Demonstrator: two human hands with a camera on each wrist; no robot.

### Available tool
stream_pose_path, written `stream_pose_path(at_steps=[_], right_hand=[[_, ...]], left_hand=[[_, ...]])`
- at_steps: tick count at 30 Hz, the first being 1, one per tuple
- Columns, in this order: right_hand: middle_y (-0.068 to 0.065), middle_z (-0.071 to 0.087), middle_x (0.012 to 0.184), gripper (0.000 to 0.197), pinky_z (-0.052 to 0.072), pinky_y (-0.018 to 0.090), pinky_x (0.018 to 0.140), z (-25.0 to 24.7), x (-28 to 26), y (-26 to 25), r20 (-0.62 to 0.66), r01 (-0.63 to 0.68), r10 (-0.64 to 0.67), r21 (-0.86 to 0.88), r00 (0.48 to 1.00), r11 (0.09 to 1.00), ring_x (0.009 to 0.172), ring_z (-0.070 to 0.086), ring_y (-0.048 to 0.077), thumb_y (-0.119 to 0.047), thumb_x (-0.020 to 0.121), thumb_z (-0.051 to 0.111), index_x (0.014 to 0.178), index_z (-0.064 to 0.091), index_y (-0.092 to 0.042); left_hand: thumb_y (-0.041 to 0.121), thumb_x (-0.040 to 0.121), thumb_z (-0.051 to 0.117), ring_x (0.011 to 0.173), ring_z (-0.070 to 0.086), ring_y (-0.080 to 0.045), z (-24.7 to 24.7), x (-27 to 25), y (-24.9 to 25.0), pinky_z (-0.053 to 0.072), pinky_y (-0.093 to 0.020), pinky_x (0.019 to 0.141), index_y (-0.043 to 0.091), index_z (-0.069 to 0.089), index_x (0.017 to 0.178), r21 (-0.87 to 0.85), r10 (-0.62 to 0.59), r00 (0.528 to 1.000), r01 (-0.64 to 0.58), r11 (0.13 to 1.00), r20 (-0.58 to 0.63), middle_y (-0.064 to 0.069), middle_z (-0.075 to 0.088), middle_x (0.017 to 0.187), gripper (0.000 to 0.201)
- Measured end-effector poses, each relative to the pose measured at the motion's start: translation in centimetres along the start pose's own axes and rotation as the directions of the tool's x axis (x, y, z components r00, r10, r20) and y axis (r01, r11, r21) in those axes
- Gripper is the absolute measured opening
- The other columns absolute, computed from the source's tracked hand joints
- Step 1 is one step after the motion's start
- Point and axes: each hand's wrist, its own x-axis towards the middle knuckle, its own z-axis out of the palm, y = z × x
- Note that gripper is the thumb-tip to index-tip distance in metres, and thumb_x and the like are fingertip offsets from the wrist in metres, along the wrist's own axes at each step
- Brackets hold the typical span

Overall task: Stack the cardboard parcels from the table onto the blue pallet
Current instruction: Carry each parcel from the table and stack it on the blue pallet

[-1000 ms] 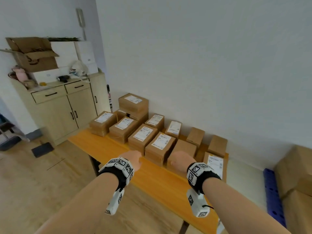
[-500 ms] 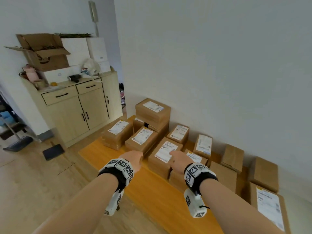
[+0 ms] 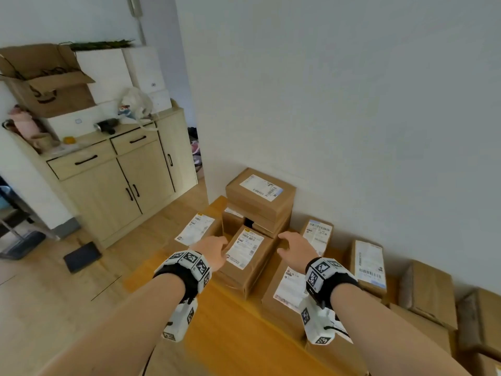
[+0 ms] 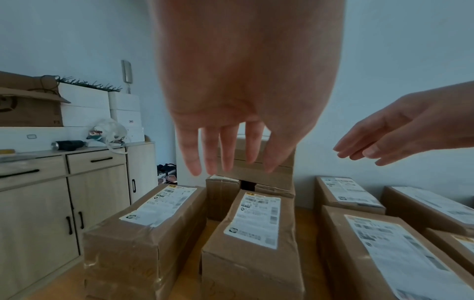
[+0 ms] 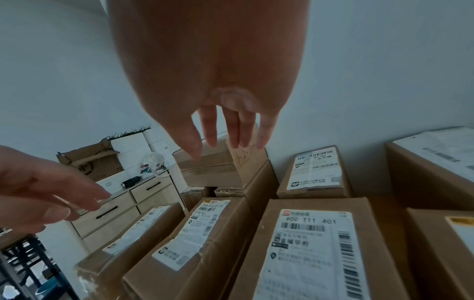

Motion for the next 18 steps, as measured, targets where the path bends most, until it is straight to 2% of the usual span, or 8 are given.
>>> stream_pose_path(at_steps=[3, 7, 11, 15, 18], right_hand=[[0.004, 0.040, 0.146, 0.050, 0.034, 0.030, 0.106, 0.3, 2.0, -0.4, -0.048, 0.000, 0.001, 0.034, 0.999, 0.999, 0.131, 0.042, 0.019, -0.020, 0.093, 0.052, 0.142, 0.039, -0.016], [0.004, 0.032, 0.151, 0.057, 0.030, 0.029, 0.109, 0.9, 4.5, -1.6, -0.102, -0.049, 0.059, 0.102, 0.993, 0.994, 0.137, 0.035, 0.020, -0.020, 0.094, 0.053, 0.146, 0.030, -0.018], [0.005, 0.027, 0.153, 0.064, 0.031, 0.030, 0.108, 1.1, 7.0, -3.1, -0.172, -0.113, 0.140, 0.158, 0.975, 0.981, 0.135, 0.038, 0.021, -0.024, 0.094, 0.054, 0.149, 0.022, -0.018], [0.008, 0.025, 0.154, 0.070, 0.032, 0.034, 0.109, 1.0, 9.5, -4.3, -0.225, -0.205, 0.276, 0.293, 0.935, 0.934, 0.138, 0.033, 0.023, -0.026, 0.094, 0.054, 0.151, 0.014, -0.017], [0.009, 0.027, 0.154, 0.069, 0.030, 0.035, 0.110, 1.0, 10.8, -4.9, -0.243, -0.275, 0.389, 0.398, 0.889, 0.875, 0.139, 0.031, 0.024, -0.024, 0.095, 0.053, 0.150, 0.015, -0.012]], left_hand=[[0.027, 0.096, 0.047, 0.123, 0.050, -0.020, -0.8, 2.9, -1.4, 0.041, -0.029, 0.099, 0.021, 0.040, 0.140, -0.089, -0.011, 1.000, 0.010, 0.996, -0.012, -0.001, 0.047, 0.141, 0.045], [0.028, 0.094, 0.049, 0.119, 0.053, -0.021, -2.4, 7.6, -3.1, 0.044, -0.031, 0.097, 0.020, 0.043, 0.137, -0.179, 0.058, 0.998, -0.063, 0.982, -0.036, -0.005, 0.051, 0.136, 0.043], [0.027, 0.094, 0.052, 0.130, 0.043, -0.025, -4.5, 11.7, -4.4, 0.037, -0.034, 0.105, 0.018, 0.029, 0.146, -0.227, 0.108, 0.992, -0.122, 0.966, -0.072, -0.008, 0.035, 0.148, 0.057], [0.024, 0.096, 0.048, 0.134, 0.037, -0.025, -6.0, 16.1, -5.8, 0.032, -0.037, 0.110, 0.017, 0.025, 0.147, -0.327, 0.170, 0.980, -0.196, 0.924, -0.106, -0.008, 0.031, 0.150, 0.056], [0.030, 0.099, 0.041, 0.140, 0.029, -0.022, -6.4, 18.9, -6.8, 0.026, -0.037, 0.114, 0.020, 0.019, 0.149, -0.440, 0.196, 0.980, -0.191, 0.877, -0.036, -0.004, 0.025, 0.154, 0.056]])
